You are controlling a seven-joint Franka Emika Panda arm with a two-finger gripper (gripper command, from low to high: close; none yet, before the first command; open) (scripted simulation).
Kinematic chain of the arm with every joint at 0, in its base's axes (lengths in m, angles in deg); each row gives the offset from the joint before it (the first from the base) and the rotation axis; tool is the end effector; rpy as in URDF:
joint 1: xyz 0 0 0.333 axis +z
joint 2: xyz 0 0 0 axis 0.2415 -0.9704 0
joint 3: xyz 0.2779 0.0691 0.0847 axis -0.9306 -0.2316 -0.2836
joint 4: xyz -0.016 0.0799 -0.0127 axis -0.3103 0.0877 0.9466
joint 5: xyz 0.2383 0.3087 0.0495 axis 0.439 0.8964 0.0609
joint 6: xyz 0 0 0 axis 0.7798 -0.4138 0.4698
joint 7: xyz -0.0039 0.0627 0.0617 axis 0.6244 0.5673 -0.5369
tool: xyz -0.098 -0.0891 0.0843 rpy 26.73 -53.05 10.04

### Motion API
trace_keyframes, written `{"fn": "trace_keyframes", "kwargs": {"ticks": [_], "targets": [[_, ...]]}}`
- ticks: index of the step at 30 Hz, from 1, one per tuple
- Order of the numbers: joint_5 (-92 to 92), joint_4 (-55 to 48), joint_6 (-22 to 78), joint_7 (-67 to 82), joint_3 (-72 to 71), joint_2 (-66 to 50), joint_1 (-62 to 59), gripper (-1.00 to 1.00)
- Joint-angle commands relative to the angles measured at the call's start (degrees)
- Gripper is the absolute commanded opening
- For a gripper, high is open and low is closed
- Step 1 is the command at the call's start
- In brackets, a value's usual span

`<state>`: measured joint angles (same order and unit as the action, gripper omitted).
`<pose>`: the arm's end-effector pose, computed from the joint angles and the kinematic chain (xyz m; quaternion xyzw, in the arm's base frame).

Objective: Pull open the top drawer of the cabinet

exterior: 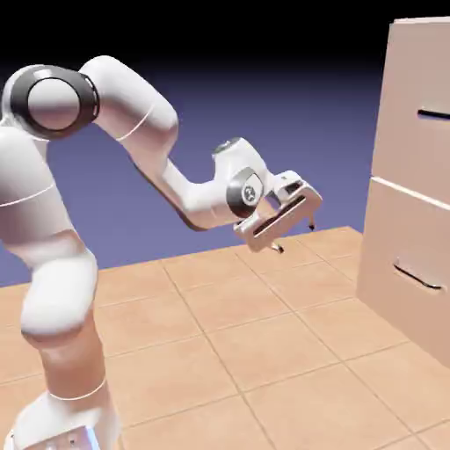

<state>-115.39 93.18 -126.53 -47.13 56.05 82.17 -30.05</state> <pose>0.5079 0.1056 0.3255 0.8726 0.3811 0.2582 0.1631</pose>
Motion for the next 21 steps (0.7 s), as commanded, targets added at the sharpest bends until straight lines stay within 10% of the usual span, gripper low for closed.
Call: {"fn": "trace_keyframes", "kwargs": {"ticks": [1,21], "targets": [[-1.82,-0.89,0.32,2.50,-1.29,-1.25,-0.87,0.00],[-38.24,-18.72,6.63,52.33,-27.06,-26.26,-18.33,0.00]]}}
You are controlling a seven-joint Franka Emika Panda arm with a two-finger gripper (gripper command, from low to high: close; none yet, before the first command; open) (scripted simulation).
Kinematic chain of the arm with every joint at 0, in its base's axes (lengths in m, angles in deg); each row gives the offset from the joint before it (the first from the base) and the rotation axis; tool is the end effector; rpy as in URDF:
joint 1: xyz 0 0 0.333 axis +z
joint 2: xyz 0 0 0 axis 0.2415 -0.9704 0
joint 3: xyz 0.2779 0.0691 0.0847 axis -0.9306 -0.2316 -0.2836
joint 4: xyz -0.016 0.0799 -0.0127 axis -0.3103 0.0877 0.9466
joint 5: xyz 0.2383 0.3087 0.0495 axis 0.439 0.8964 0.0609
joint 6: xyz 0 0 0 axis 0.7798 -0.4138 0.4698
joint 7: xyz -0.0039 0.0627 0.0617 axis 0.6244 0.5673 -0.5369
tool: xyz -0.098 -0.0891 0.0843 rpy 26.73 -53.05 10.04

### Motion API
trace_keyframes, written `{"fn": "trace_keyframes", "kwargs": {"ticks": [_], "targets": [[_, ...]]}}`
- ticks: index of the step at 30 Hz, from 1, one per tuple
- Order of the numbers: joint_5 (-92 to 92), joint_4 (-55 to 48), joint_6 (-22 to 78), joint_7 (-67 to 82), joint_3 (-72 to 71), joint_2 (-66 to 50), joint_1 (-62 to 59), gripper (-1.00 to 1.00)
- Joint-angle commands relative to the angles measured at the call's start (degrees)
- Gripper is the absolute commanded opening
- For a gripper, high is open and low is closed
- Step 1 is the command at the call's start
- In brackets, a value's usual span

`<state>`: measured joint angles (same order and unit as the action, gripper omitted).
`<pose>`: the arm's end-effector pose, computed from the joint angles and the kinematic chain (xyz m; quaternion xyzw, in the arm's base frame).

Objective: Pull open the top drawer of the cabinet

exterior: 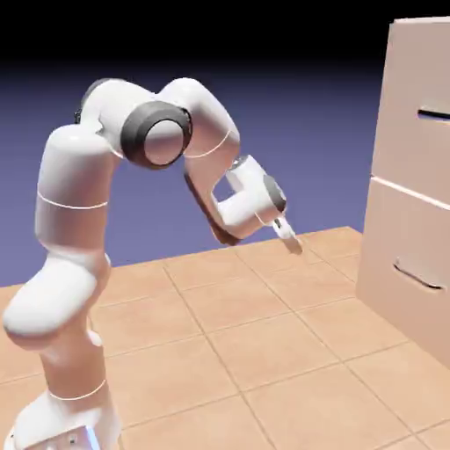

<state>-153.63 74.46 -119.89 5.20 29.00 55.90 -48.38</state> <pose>0.5571 0.2081 0.2775 0.3606 0.8775 0.1427 0.2821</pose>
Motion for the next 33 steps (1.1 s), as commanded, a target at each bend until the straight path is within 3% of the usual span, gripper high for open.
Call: {"fn": "trace_keyframes", "kwargs": {"ticks": [1,33], "targets": [[-1.82,-0.89,0.32,2.50,-1.29,-1.25,-0.87,0.00],[-60.09,-29.41,10.43,82.23,-42.52,-41.27,-28.81,0.00]]}}
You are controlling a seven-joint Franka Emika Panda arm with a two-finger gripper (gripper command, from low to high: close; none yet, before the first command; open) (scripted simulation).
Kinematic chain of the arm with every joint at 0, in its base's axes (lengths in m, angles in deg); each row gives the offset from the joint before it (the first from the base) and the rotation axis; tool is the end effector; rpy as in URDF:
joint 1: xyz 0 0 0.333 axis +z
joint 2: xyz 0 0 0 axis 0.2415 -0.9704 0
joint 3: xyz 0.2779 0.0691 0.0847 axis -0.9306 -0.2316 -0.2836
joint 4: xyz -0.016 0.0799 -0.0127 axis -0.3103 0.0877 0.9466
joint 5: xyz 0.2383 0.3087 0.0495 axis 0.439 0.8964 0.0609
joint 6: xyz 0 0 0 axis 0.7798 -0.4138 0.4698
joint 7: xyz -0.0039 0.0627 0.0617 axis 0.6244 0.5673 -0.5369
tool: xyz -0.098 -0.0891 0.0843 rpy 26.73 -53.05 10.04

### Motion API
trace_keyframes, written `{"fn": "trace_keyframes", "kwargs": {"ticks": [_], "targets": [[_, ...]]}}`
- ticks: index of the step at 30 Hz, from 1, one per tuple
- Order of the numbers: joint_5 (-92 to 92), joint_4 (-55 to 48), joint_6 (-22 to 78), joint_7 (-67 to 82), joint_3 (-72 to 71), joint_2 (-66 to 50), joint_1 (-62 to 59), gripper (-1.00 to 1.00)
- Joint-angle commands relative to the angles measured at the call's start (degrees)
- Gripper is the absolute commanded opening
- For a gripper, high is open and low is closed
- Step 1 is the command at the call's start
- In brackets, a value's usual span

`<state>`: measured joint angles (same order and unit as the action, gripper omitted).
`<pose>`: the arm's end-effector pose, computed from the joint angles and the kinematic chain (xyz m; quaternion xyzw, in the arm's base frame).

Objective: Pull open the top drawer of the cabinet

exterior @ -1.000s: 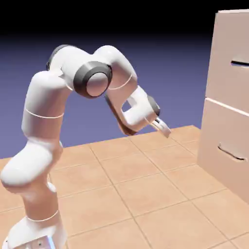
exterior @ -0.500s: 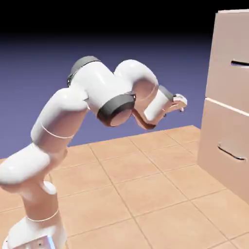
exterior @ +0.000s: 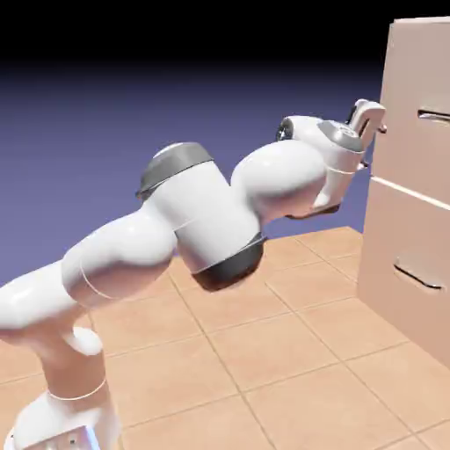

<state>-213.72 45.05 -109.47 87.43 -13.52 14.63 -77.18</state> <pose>0.6940 0.0684 0.5426 -0.2673 0.6982 -0.1742 0.6409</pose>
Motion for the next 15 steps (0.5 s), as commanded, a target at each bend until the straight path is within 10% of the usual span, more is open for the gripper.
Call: {"fn": "trace_keyframes", "kwargs": {"ticks": [1,12,13,15], "targets": [[-1.82,-0.89,0.32,2.50,-1.29,-1.25,-0.87,0.00],[-5.30,-17.21,-1.90,16.18,-1.13,-7.44,7.31,0.00],[-5.30,-17.21,-1.90,16.18,-1.13,-7.44,7.32,-1.00],[-5.70,-15.14,-1.36,15.22,-1.70,-7.13,5.77,-1.00]]}}
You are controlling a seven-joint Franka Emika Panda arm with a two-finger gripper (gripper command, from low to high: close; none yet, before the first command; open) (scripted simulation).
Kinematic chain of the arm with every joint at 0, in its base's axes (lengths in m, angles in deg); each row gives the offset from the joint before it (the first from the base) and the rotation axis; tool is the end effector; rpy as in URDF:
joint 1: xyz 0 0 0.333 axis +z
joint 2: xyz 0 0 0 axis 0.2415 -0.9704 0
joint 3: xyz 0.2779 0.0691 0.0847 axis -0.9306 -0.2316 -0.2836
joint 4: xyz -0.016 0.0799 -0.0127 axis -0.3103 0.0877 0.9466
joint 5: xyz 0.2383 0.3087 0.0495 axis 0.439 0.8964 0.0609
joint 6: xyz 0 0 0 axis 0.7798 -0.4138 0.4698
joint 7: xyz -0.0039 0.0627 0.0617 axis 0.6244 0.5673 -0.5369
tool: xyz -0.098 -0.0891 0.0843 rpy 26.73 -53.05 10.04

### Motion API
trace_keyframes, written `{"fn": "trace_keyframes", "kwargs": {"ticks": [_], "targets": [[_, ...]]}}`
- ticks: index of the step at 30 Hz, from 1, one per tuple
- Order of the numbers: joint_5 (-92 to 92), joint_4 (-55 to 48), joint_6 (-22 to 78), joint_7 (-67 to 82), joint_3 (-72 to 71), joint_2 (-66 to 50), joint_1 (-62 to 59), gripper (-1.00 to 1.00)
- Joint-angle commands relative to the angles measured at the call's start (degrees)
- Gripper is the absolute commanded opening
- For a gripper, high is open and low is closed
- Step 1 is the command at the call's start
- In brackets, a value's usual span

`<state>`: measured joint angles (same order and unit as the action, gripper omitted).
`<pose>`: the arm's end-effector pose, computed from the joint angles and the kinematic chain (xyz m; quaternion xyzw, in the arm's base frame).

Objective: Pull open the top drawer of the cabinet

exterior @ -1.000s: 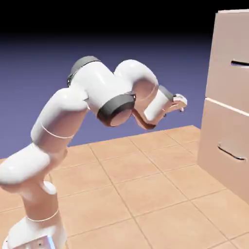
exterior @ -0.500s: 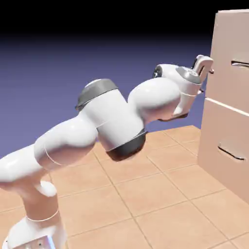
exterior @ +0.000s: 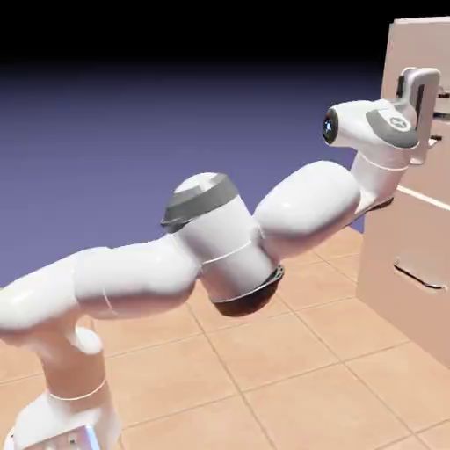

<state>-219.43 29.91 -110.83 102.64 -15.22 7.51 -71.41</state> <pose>0.7400 -0.0022 0.5862 -0.2708 0.6531 -0.2703 0.6535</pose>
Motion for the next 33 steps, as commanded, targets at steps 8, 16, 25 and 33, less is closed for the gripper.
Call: {"fn": "trace_keyframes", "kwargs": {"ticks": [8,16,25,33], "targets": [[-1.85,16.61,4.22,-6.37,-5.70,1.90,-12.99,-1.00],[-1.16,33.06,7.36,-11.10,-13.46,2.91,-27.63,-1.00],[3.36,51.75,10.22,-11.89,-25.20,-0.93,-45.45,-1.00],[8.79,61.97,10.45,-10.18,-32.63,-5.50,-56.18,1.00]]}}
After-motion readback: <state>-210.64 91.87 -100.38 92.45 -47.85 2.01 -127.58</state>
